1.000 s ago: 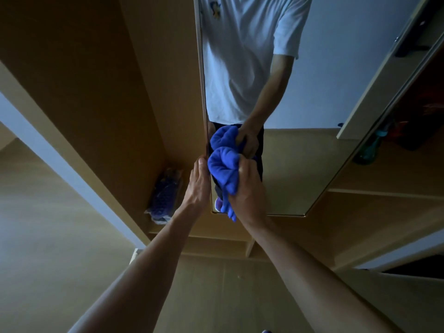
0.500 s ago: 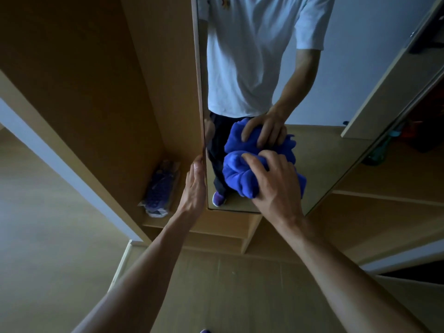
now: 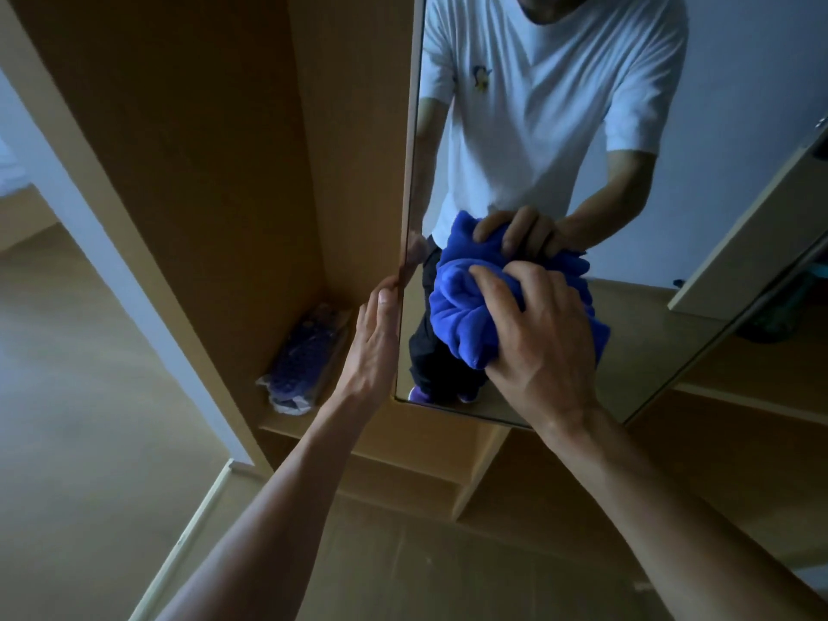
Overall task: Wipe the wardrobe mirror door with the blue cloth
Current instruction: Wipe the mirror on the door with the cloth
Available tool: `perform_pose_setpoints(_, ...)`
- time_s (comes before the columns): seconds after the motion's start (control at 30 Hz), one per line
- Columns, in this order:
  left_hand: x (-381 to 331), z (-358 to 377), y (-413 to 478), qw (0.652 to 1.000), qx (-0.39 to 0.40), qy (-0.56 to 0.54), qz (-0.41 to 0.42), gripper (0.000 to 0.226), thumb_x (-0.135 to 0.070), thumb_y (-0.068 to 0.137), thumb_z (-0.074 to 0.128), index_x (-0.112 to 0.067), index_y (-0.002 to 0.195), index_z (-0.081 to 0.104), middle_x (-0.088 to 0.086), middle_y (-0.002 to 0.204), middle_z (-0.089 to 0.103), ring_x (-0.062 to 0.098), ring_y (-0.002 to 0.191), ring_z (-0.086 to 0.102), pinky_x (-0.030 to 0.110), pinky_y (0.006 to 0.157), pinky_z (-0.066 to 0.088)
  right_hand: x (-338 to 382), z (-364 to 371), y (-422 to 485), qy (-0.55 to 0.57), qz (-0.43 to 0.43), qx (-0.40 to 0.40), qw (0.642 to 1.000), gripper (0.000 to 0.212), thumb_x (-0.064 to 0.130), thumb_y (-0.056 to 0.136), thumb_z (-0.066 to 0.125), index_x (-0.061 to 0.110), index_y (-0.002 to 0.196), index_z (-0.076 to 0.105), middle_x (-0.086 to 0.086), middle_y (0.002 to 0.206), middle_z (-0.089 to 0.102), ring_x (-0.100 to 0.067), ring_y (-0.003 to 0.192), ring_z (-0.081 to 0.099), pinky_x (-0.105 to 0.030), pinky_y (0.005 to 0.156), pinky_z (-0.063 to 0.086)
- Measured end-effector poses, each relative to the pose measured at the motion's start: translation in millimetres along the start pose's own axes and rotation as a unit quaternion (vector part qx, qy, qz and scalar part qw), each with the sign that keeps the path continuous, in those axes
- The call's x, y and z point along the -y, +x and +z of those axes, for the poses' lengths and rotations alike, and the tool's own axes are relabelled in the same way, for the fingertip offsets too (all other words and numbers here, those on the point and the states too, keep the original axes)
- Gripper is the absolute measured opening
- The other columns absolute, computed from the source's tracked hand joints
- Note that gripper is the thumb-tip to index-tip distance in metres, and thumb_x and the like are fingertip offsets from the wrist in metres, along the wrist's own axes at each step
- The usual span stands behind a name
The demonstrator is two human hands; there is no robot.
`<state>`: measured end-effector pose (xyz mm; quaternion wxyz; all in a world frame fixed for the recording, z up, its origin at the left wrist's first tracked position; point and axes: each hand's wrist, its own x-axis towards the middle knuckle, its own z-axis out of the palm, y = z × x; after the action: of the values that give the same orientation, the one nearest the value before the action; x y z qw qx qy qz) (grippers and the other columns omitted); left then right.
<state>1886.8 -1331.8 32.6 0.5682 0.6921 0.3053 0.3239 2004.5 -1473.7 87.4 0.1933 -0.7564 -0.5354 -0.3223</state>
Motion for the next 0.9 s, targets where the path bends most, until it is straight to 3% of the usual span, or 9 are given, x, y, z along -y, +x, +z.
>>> perform_pose_setpoints(0.1,10,2,0,0.998,-0.009,-0.029,0.052,0.048,-0.054,0.109,0.017,-0.044,0.146,0.047,-0.013,0.147,0.050,0.011,0.141,0.043,0.049,0.119,0.034,14,12,5,-0.010,-0.016,-0.024,1.000,0.057,0.032,0.081,0.070,0.013,0.133,0.056,-0.012,0.120,0.056,-0.027,0.097,0.052,-0.040,0.078,0.046)
perform_pose_setpoints(0.2,20,6,3,0.994,-0.022,-0.072,0.083,0.045,-0.057,0.108,0.020,-0.047,0.136,0.054,-0.010,0.142,0.057,0.012,0.135,0.050,0.049,0.116,0.039,26,25,8,-0.026,-0.022,-0.046,0.998,0.054,0.039,0.087,0.053,0.011,0.132,0.055,-0.012,0.121,0.057,-0.028,0.095,0.052,-0.041,0.079,0.045)
perform_pose_setpoints(0.27,26,10,6,0.988,-0.031,-0.108,0.103,0.046,-0.056,0.109,0.024,-0.040,0.133,0.059,-0.004,0.137,0.062,0.013,0.130,0.056,0.048,0.113,0.043,29,35,6,-0.039,-0.028,-0.056,0.997,0.052,0.039,0.088,0.050,0.010,0.132,0.055,-0.011,0.123,0.058,-0.029,0.094,0.052,-0.043,0.079,0.044)
perform_pose_setpoints(0.33,31,14,8,0.979,-0.038,-0.165,0.109,0.047,-0.051,0.110,0.029,-0.026,0.126,0.066,0.000,0.124,0.070,0.011,0.115,0.065,0.039,0.103,0.052,31,46,0,-0.058,-0.037,-0.063,0.996,0.051,0.037,0.088,0.059,0.011,0.132,0.055,-0.009,0.123,0.059,-0.029,0.095,0.052,-0.042,0.081,0.042)
perform_pose_setpoints(0.4,35,18,11,0.971,-0.040,-0.206,0.113,0.048,-0.047,0.111,0.030,-0.020,0.114,0.069,-0.005,0.104,0.076,0.005,0.096,0.070,0.022,0.082,0.056,35,57,-7,-0.066,-0.046,-0.069,0.994,0.053,0.035,0.086,0.067,0.012,0.132,0.056,-0.008,0.121,0.060,-0.028,0.099,0.053,-0.041,0.086,0.041)
perform_pose_setpoints(0.5,41,23,16,0.953,-0.004,-0.279,0.123,0.055,-0.042,0.111,0.026,-0.023,0.108,0.077,0.007,0.109,0.077,0.014,0.102,0.072,0.019,0.077,0.057,38,70,-15,-0.045,-0.050,-0.084,0.994,0.049,0.025,0.084,0.064,0.012,0.130,0.055,-0.007,0.119,0.060,-0.028,0.104,0.054,-0.041,0.094,0.042)
perform_pose_setpoints(0.6,52,27,18,0.938,0.006,-0.308,0.157,0.062,-0.039,0.111,0.028,-0.031,0.088,0.084,0.003,0.097,0.080,0.010,0.090,0.076,0.018,0.069,0.058,38,79,-24,-0.037,-0.042,-0.084,0.995,0.052,0.019,0.079,0.056,0.012,0.130,0.053,-0.008,0.119,0.059,-0.029,0.102,0.052,-0.043,0.091,0.045)
perform_pose_setpoints(0.77,78,25,29,0.941,0.002,-0.271,0.205,0.054,-0.046,0.110,0.028,-0.018,0.116,0.074,0.004,0.107,0.079,0.015,0.099,0.075,0.019,0.072,0.057,38,99,-39,-0.067,-0.045,-0.071,0.994,0.051,0.021,0.083,0.051,0.015,0.133,0.046,-0.006,0.123,0.055,-0.030,0.106,0.050,-0.044,0.094,0.043)
perform_pose_setpoints(0.9,88,26,35,0.938,-0.001,-0.260,0.229,0.053,-0.047,0.110,0.031,-0.014,0.119,0.072,0.007,0.108,0.078,0.015,0.099,0.075,0.020,0.074,0.058,37,105,-44,-0.057,-0.045,-0.092,0.993,0.066,0.038,0.076,0.025,0.015,0.133,0.047,-0.009,0.119,0.055,-0.032,0.104,0.052,-0.046,0.090,0.046)
